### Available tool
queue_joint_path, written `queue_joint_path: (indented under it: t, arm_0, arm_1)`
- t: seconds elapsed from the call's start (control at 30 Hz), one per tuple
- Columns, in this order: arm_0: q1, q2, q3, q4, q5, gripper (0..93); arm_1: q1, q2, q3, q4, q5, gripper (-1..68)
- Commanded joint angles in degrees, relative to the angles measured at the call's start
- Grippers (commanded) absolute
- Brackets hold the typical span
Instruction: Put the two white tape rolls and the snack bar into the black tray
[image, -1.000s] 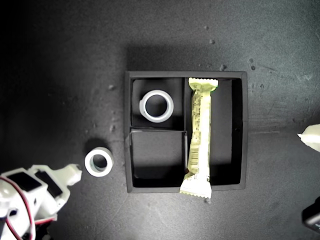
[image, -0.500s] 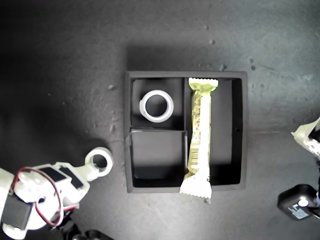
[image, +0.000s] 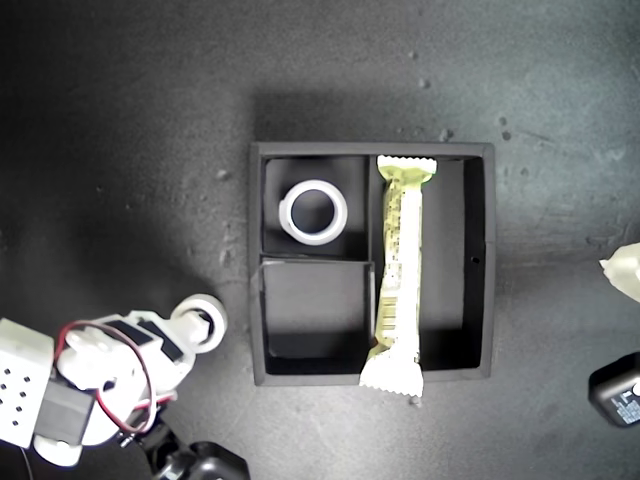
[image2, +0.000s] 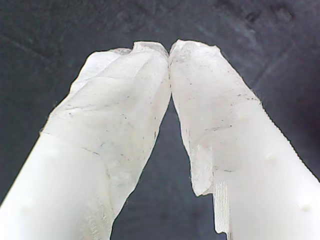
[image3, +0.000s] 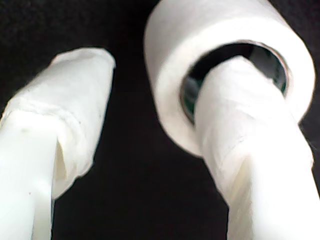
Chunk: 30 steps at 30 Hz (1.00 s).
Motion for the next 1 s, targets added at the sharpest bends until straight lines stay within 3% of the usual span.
queue_joint_path:
  t: [0.0,0.4,0.67,0.97]
  arm_0:
    - [-0.7,0.0,-2.1,-0.5,0.5,13.0]
    - [-0.4,-5.1,-4.0,-3.7,0.3,12.1]
    - [-1.8,-8.6,-5.2,-3.1,-0.4,0.1]
    - [-4.0,-4.8,-27.1,24.0,4.7,0.0]
  arm_1:
    - [-0.4,2.1,0.4,-1.0,0.6,-0.5]
    - [-0.8,2.5,3.5,-1.7,2.2,-0.4]
    - [-2.4,2.5,5.4,-4.1,3.0,-0.4]
    - [-4.3,2.5,9.9,-7.7,6.3,-0.4]
